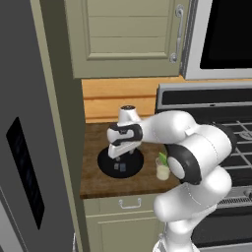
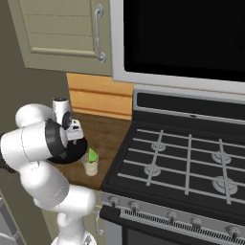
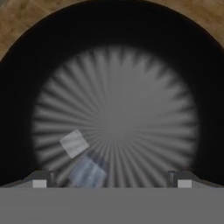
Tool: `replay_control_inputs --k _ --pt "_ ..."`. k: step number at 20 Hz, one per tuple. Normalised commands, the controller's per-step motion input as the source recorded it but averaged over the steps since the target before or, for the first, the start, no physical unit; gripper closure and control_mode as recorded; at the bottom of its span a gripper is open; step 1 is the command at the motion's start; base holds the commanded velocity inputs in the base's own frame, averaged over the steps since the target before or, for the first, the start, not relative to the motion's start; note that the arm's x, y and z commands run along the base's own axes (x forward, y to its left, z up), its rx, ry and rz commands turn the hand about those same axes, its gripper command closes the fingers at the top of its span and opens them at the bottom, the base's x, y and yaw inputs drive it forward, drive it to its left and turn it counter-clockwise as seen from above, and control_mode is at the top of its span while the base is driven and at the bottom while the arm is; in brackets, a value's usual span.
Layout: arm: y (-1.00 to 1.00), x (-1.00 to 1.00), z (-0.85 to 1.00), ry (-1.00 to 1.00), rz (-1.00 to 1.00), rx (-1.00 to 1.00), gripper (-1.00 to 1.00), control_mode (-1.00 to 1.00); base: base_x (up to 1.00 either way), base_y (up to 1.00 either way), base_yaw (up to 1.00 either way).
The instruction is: Grab a lemon wedge from the fridge and one ice cube from the ice bowl, and put them in the glass of lemonade.
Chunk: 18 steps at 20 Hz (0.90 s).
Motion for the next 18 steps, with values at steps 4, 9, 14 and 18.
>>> replay_control_inputs --k 4,9,14,18 --pt "0.0 -0.05 -0.24 0.03 0.05 0.0 -1.0 -1.0 0.0 0.0 0.0" --pt "0.0 0.0 -0.19 0.1 0.07 -0.03 -1.0 -1.0 0.0 0.0 0.0" --pt "0.01 -0.01 -0.53 0.03 0.11 0.0 -1.0 -1.0 0.0 0.0 0.0" --pt "0.0 -0.12 -0.25 0.0 0.1 0.0 -1.0 -1.0 0.0 0.0 0.0"
